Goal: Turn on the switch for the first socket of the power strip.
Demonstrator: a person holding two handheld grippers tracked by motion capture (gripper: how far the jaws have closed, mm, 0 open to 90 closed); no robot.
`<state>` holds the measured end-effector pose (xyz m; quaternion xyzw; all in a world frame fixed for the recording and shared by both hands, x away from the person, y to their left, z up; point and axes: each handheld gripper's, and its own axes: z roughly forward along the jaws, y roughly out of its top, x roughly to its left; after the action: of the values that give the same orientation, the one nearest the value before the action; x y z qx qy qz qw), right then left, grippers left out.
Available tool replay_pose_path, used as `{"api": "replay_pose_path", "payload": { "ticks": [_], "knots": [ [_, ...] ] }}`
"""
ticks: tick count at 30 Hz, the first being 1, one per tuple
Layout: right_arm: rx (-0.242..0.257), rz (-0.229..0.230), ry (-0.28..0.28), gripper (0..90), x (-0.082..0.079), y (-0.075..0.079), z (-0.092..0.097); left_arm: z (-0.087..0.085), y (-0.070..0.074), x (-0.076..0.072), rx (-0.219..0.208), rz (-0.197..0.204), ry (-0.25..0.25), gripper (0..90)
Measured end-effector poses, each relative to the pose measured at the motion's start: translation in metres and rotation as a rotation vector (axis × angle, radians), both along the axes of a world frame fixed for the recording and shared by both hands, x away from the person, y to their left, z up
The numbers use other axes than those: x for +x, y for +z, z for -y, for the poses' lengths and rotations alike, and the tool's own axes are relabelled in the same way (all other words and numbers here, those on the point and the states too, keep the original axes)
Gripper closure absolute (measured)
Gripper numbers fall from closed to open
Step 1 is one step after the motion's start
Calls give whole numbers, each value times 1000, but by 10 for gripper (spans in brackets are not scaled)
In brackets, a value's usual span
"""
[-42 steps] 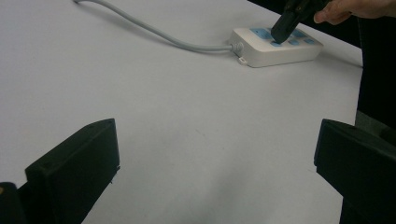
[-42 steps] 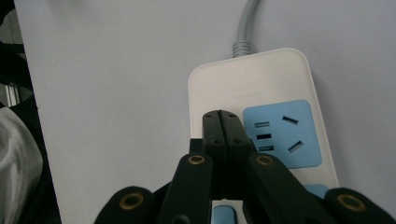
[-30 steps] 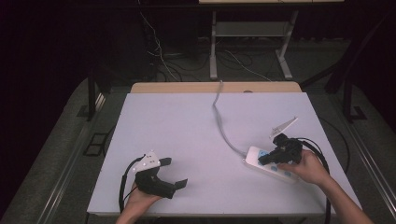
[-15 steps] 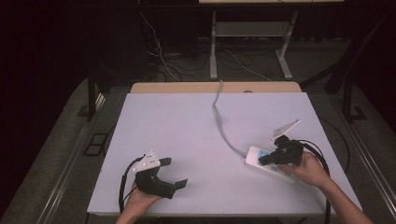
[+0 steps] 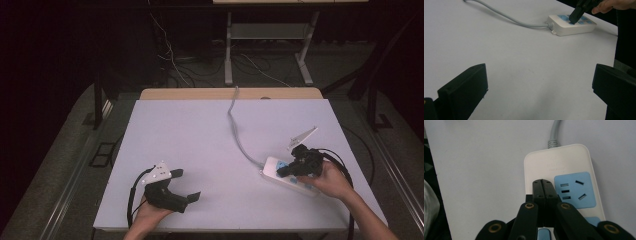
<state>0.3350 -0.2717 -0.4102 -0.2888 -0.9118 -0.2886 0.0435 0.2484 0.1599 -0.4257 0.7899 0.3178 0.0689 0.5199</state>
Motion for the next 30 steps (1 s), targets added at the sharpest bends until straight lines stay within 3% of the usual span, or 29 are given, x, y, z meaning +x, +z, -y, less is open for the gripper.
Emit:
{"api": "replay_pose_path", "payload": {
  "ticks": [5,30],
  "knots": [
    [-11,9,1,900,1,2,2,0,0,0,0,0,-3,0],
    [62,69,-64,900,3,32,13,0,1,-2,-7,4,-3,0]
  ]
}}
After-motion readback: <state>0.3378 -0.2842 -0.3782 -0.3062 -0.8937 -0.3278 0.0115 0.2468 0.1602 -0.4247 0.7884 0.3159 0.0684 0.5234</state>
